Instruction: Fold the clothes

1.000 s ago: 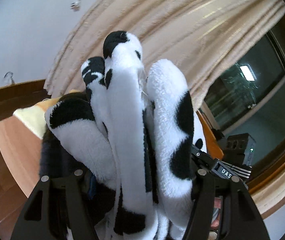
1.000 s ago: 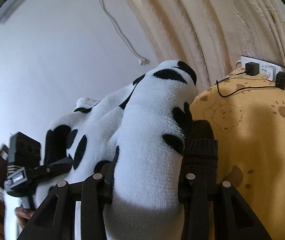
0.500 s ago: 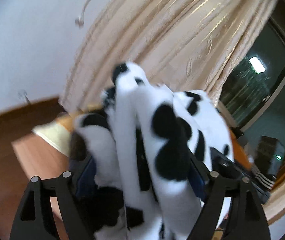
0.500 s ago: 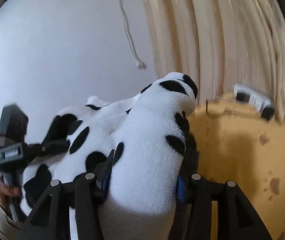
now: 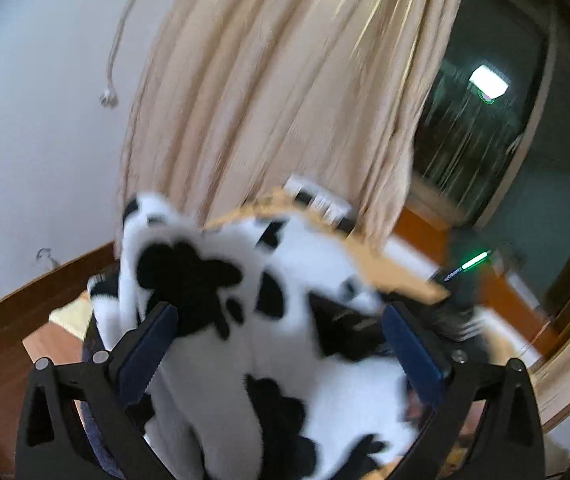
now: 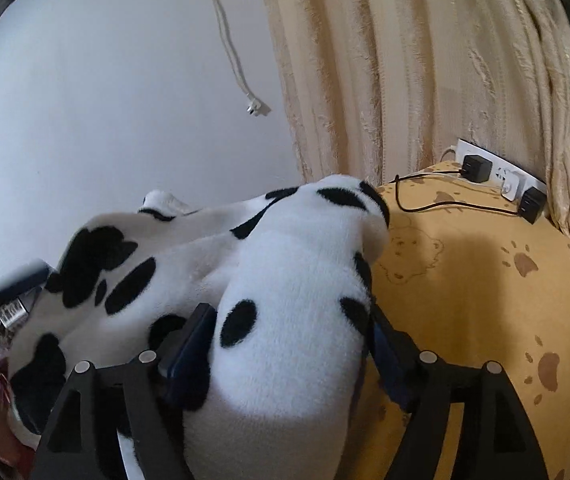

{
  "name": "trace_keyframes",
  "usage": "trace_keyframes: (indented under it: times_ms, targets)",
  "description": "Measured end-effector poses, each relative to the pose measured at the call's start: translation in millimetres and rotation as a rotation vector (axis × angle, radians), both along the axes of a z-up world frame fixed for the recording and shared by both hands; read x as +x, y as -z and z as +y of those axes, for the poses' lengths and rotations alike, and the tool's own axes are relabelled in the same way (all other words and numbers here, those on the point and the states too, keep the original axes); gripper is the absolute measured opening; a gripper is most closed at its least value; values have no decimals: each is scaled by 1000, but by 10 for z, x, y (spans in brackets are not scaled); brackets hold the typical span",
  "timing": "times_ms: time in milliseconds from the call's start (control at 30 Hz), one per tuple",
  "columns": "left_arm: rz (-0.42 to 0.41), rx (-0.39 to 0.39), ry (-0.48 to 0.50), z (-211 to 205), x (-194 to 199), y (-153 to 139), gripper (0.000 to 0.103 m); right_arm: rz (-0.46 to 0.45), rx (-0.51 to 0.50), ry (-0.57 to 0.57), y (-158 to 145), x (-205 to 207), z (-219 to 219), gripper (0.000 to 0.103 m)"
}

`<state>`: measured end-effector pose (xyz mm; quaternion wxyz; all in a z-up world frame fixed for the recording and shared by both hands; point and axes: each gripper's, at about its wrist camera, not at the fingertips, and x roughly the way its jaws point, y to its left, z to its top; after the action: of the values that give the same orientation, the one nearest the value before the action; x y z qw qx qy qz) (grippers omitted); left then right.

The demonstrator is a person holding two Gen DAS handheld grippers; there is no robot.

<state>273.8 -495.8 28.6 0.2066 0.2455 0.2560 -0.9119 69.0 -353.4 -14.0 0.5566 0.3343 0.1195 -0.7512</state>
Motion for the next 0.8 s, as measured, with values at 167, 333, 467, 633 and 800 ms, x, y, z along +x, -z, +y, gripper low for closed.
trace_keyframes:
  times_ms: [167,333,467,633,800]
  targets:
    - [-18,32,-67,-237,54,189,103,110,-84,83,-245,110,474,79]
    - [38,253,-152,-619,343,400,103,439,-158,71,-425,529,828,79]
    - [130,246,-165,-513,482,257,103,412,-167,-67,-340,776,860,79]
    - [148,52,-17,-17,274,-209,103,402,-74,-181,3,969,595,79]
    - [18,43,35,59,-149,-20,103,387,-42,-200,174,956,445,84]
